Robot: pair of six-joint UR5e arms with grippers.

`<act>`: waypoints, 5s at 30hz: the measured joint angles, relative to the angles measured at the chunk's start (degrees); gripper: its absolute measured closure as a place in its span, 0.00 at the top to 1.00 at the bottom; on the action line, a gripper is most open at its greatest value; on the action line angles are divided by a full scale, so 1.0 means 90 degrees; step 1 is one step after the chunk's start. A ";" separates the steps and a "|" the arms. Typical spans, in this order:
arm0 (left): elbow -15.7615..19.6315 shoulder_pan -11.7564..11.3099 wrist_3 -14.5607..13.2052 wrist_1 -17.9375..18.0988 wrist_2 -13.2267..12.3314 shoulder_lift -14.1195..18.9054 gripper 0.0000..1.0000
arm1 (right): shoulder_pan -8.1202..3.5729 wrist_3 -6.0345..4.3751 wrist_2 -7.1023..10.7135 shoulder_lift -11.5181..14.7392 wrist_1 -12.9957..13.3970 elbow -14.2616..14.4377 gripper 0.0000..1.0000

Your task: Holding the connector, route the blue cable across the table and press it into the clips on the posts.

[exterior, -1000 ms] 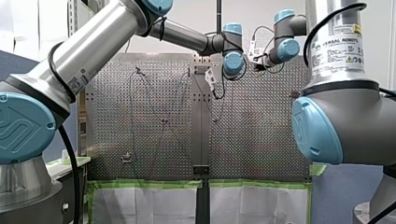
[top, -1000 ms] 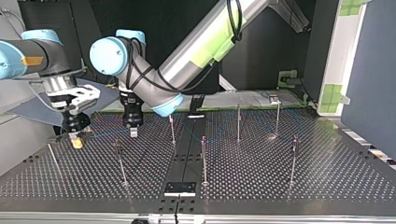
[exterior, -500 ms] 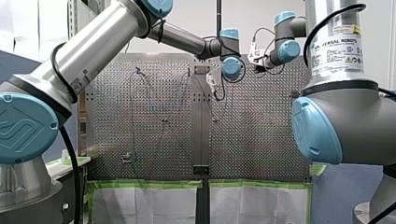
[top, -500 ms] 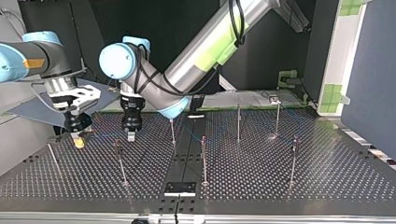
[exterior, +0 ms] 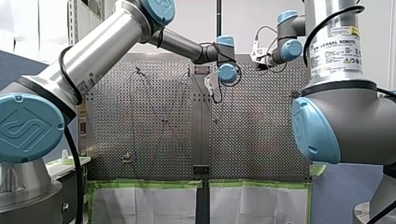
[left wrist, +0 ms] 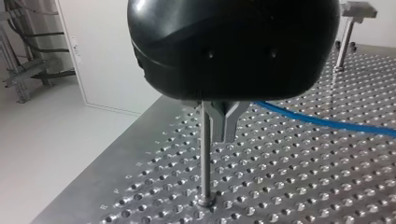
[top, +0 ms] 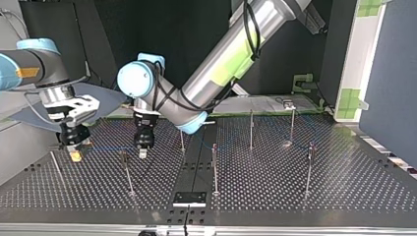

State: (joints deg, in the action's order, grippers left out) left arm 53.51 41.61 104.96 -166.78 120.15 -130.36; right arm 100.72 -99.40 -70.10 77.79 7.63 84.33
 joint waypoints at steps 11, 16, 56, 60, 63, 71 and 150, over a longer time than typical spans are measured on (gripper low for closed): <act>-0.0271 -0.0314 0.0008 -0.0002 -0.0393 -0.0187 0.00 | -0.0160 -0.0002 0.0055 -0.0244 0.0003 -0.0332 0.00; -0.0503 -0.0313 0.0008 -0.0201 -0.0439 -0.0415 0.00 | -0.0245 -0.0002 0.0107 -0.0303 0.0004 -0.0407 0.00; -0.0419 0.0058 0.0044 -0.1472 -0.0325 -0.0059 1.00 | -0.0334 -0.0002 0.0258 -0.0354 -0.0006 -0.0418 0.00; -0.0174 0.0129 0.0018 -0.1260 -0.0520 0.0187 1.00 | -0.0329 -0.0002 0.0258 -0.0354 -0.0011 -0.0417 0.00; 0.0011 0.0201 -0.0003 -0.1094 -0.0574 0.0373 1.00 | -0.0327 -0.0002 0.0259 -0.0354 -0.0017 -0.0417 0.00; 0.0425 0.0255 -0.0186 -0.1129 -0.0387 0.0787 1.00 | -0.0310 -0.0002 0.0259 -0.0353 -0.0026 -0.0417 0.00; 0.4699 0.0447 0.0706 0.1779 -0.0022 0.1572 1.00 | -0.0239 0.0026 0.0247 -0.0401 -0.0035 -0.0402 0.00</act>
State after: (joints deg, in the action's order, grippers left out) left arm 95.80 45.64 111.31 -150.77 119.95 -116.21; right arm 98.57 -99.16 -67.87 74.18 7.32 80.71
